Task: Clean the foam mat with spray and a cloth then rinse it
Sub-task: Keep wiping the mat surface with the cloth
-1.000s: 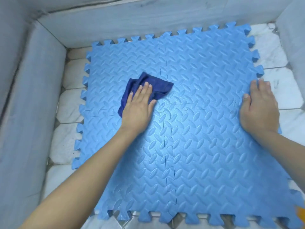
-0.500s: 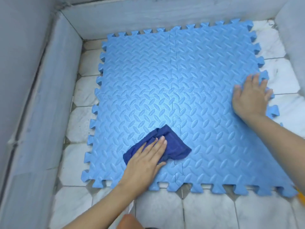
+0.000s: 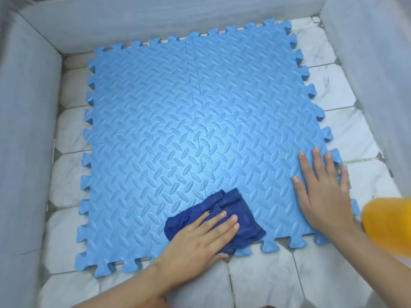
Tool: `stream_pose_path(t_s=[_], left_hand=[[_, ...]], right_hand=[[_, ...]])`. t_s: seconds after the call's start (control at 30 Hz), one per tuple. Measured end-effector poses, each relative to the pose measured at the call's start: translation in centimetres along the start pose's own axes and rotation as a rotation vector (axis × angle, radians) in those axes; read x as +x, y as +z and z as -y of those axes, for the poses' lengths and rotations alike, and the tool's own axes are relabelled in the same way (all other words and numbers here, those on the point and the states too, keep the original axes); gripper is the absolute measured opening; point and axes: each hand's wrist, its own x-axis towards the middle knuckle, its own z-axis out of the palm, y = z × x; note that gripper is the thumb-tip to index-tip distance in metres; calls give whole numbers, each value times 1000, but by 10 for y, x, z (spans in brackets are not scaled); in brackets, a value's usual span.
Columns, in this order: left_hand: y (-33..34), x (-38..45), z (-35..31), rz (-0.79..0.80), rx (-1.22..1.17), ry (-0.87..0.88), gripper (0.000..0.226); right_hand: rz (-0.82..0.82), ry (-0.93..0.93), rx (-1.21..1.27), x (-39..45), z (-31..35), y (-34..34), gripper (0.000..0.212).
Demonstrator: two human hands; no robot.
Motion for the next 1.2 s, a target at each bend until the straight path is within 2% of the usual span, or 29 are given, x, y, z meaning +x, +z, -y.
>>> stream_pose_path(t_s=[0.07,0.1,0.17,0.23,0.3,0.37,0.43,0.53,0.63,0.7,0.87,0.93,1.0,1.1,1.2], left_hand=[[-2,29,9,-4,60,140,53],[-5,42,20,-2,77,146,54],[-15,69,50,-15,81,18,56],[-29,101,86,-74,48,-188,59],[-42,132,115,-124,-29,-370,63],[-44,151,120,-143,-82,-416,63],[-35,147,98,-128,-6,-281,59],[-22,115,43,-73,60,59,54],[-21,130,34,-43,60,169,54],[-29,175,48,-80,57,106,55],[-72,334,109,-106,-74,-269,55],[-80,365,119,-104,-109,-339,54],[-76,354,107,-127,-108,-300,54],[-55,270,65,-143,-27,-71,55],[-39,193,32,-37,19,134,53]], right_hand=[[-19,-12,16,-1,-1,2,61],[-25,-27,46,0,-3,2,60],[-19,-44,154,2,-12,1,60],[-16,-56,230,4,-25,-2,57],[-51,-54,172,1,-33,-2,54],[-56,-6,118,-1,-32,-1,56],[-45,27,141,-1,-30,1,55],[-60,62,190,1,-31,3,54],[-74,61,198,2,-31,5,54],[-79,54,192,2,-31,6,54],[-66,60,184,2,-32,4,54],[-73,60,197,3,-32,3,53],[-95,60,225,3,-33,3,53],[-132,85,274,3,-34,4,53],[-154,78,286,2,-34,5,52]])
